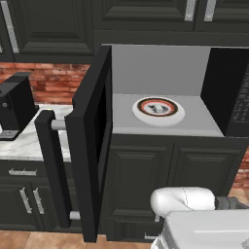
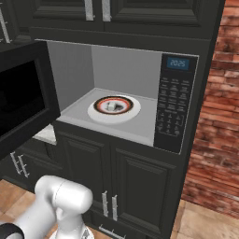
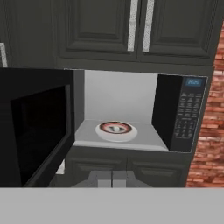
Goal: Pick the marshmallow from the counter and place it in the microwave. Then turn on the microwave.
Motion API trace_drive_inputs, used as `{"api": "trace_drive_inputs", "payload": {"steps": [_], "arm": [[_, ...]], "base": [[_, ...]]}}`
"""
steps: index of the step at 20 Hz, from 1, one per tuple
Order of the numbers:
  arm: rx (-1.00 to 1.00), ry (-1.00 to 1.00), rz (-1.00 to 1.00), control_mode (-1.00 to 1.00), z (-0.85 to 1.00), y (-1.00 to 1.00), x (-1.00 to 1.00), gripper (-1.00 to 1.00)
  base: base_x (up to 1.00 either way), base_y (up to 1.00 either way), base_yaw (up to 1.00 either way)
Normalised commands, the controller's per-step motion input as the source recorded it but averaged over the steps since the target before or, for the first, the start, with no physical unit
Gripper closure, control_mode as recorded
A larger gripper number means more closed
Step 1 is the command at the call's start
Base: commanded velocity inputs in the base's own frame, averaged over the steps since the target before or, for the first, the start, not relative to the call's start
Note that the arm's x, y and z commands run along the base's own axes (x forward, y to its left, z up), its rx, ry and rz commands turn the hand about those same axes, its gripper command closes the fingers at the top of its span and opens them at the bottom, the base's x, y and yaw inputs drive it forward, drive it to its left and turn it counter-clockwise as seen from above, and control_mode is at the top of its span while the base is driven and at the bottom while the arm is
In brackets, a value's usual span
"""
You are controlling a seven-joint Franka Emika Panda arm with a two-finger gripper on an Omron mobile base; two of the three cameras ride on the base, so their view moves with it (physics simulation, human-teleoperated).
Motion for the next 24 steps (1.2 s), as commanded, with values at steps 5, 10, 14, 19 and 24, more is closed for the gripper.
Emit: {"api": "trace_drive_inputs", "payload": {"steps": [5, 10, 14, 19, 24], "arm": [[0.0, 0.0, -0.04, -1.0, -0.02, 0.31, 0.0, 1.0], [0.0, 0.0, -0.05, -1.0, -0.01, 0.3, 0.0, 1.0], [0.0, 0.0, -0.05, -1.0, -0.03, 0.29, 0.0, 1.0], [0.0, 0.0, -0.06, -1.0, -0.04, 0.25, 0.0, 1.0], [0.0, 0.0, -0.06, -1.0, -0.03, 0.23, 0.0, 1.0]], "base": [[0.0, 0.0, 0.0], [0.0, 0.0, 0.0], [0.0, 0.0, 0.0], [0.0, 0.0, 0.0], [0.0, 0.0, 0.0]]}}
